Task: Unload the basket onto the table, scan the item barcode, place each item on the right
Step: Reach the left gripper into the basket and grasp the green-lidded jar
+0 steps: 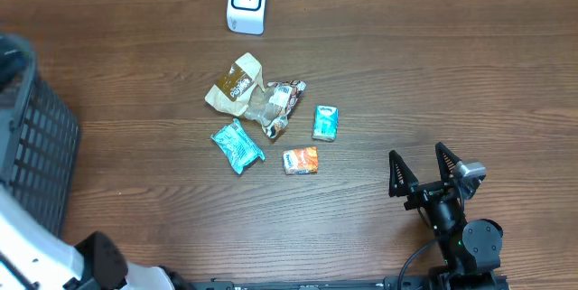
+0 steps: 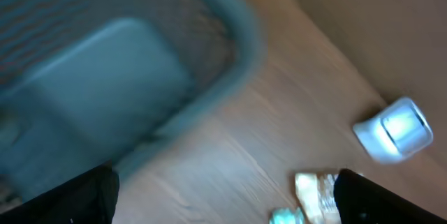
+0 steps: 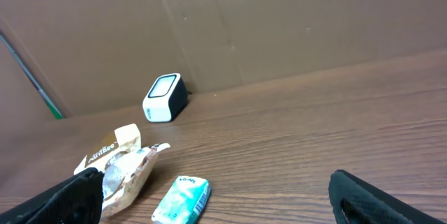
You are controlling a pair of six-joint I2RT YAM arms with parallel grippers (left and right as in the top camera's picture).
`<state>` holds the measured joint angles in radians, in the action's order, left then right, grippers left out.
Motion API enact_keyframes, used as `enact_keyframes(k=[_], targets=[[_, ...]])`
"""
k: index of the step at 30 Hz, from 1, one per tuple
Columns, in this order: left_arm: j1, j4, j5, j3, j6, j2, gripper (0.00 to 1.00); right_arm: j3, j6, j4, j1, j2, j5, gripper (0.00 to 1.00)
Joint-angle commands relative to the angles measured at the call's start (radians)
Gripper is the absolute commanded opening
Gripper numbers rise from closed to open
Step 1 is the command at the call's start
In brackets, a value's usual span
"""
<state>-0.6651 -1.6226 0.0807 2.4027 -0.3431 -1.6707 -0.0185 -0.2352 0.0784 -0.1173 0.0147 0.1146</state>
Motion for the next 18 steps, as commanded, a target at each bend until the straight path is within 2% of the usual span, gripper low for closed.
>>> enact_keyframes(k=[1,5,9,18], targets=[[-0.215,0.003,-0.003,0.004,-0.116,0.015,1.0,0.01,0.0,-0.004,0.005,-0.01,-0.008,1.0],[-0.359,0.003,-0.019,-0.067,-0.119,-0.019,1.0,0.01,0.001,-0.004,0.005,-0.01,-0.008,1.0],[-0.446,0.031,-0.098,-0.248,-0.113,-0.031,1.0,0.01,0.0,-0.004,0.005,-0.01,-0.008,1.0],[-0.515,0.276,-0.229,-0.619,-0.084,-0.032,1.0,0.01,0.001,-0.004,0.005,-0.01,-0.008,1.0]])
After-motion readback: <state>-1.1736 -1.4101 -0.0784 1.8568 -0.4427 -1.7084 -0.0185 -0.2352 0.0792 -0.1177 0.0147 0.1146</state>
